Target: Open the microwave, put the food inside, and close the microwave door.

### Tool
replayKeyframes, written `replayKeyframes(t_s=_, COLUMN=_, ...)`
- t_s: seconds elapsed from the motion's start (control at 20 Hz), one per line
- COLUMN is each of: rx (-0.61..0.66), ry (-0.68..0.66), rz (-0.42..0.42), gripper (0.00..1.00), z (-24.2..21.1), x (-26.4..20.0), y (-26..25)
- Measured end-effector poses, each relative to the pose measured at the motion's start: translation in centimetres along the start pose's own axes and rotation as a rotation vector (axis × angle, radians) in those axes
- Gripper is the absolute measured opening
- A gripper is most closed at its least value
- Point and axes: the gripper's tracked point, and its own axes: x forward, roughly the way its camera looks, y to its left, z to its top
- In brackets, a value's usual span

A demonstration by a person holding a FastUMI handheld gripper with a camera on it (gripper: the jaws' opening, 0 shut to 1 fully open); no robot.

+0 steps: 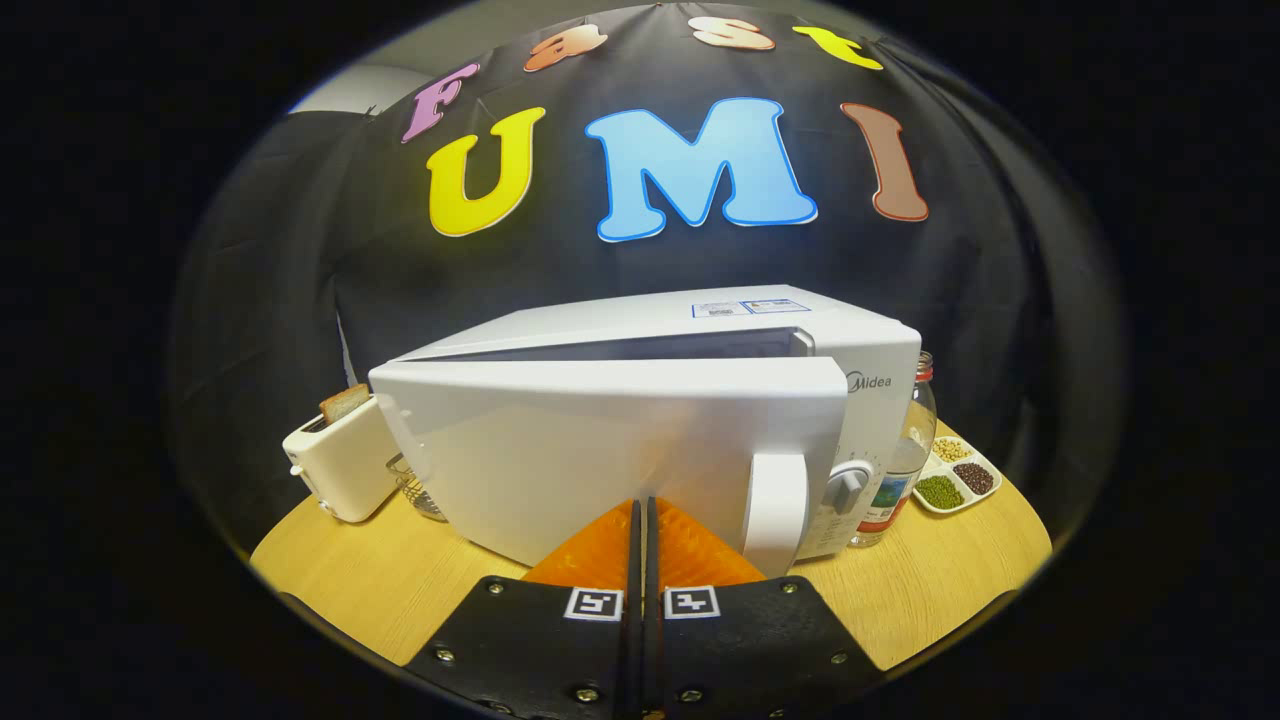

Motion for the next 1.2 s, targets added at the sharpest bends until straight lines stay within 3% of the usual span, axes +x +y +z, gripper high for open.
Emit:
replayKeyframes(t_s=0.75, rx=-0.028, ry=-0.019, rz=-0.061, gripper=0.01, z=1.3, x=3.3, y=-1.6)
replayKeyframes(t_s=1.2, rx=-0.046, ry=-0.132, rz=-0.089, gripper=0.01, z=5.7, x=-5.1, y=0.5)
